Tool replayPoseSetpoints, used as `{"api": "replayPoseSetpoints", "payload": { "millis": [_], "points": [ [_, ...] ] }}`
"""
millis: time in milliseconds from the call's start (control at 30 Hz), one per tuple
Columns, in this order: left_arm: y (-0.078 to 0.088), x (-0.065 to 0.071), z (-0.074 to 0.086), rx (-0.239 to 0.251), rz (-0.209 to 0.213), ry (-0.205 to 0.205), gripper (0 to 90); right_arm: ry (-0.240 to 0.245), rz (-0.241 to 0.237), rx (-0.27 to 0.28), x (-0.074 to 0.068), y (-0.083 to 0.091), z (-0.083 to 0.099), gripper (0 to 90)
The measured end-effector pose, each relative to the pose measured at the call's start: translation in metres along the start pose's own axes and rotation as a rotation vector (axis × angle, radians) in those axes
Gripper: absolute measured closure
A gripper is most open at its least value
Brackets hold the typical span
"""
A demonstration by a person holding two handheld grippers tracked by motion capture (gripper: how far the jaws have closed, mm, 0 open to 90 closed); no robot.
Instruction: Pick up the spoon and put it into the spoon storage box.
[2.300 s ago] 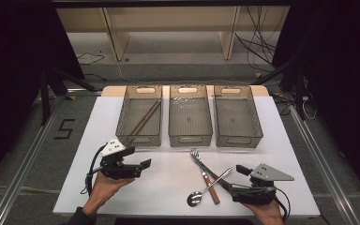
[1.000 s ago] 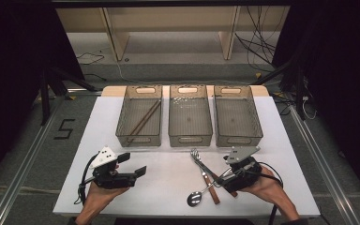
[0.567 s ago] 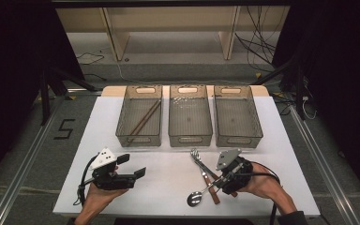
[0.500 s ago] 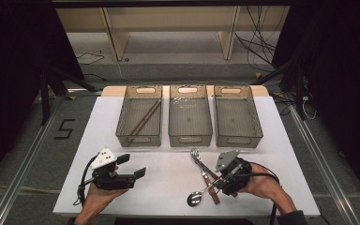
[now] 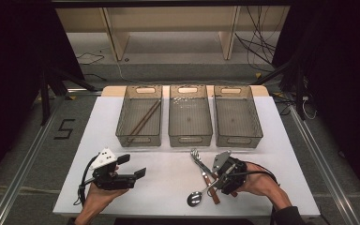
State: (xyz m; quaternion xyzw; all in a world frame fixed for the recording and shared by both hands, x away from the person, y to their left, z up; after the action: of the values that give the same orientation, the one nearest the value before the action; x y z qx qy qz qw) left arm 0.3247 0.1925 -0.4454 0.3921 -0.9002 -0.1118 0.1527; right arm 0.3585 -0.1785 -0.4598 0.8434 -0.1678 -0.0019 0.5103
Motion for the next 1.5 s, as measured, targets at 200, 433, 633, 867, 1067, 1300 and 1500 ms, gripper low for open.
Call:
{"api": "replayPoseSetpoints", "payload": {
  "millis": [200, 433, 633, 867, 1067, 1300, 1500],
  "points": [
    [0.000, 0.000, 0.000, 0.000, 0.002, 0.001, 15.8, 0.005, -0.016, -0.022, 0.002, -0.005, 0.000, 35.8],
    [0.000, 0.001, 0.000, 0.001, 0.005, 0.000, 15.8, 0.019, -0.022, -0.043, 0.001, -0.010, 0.002, 41.5],
    [0.000, 0.001, 0.000, 0.001, 0.007, 0.001, 15.9, 0.033, -0.014, -0.049, 0.000, -0.009, 0.002, 50.5],
    [-0.001, 0.001, 0.000, 0.000, 0.007, 0.001, 15.9, 0.055, 0.005, -0.062, -0.004, -0.007, 0.002, 61.7],
    [-0.001, 0.002, 0.000, -0.005, 0.008, -0.006, 15.9, 0.080, 0.026, -0.045, -0.007, -0.003, 0.002, 72.3],
    [-0.002, 0.002, 0.000, -0.009, 0.009, -0.011, 15.9, 0.132, 0.054, -0.037, -0.013, -0.003, -0.002, 80.4],
    [-0.002, 0.002, 0.000, -0.010, 0.009, -0.012, 15.9, 0.161, 0.048, -0.034, -0.014, -0.003, -0.003, 88.3]
  ]
}}
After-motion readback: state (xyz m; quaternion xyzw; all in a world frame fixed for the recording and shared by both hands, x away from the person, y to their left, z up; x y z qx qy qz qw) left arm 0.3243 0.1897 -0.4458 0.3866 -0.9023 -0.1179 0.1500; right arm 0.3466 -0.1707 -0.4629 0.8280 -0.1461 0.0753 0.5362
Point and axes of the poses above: each handheld gripper's, and its own axes: y roughly backward along the jaws, z roughly out of its underside, x roughly to its right, the point moved 1 cm from there along -y, roughly forward along the jaws, and after that the axes turned 8 degrees about x, right-handed, at the moved point
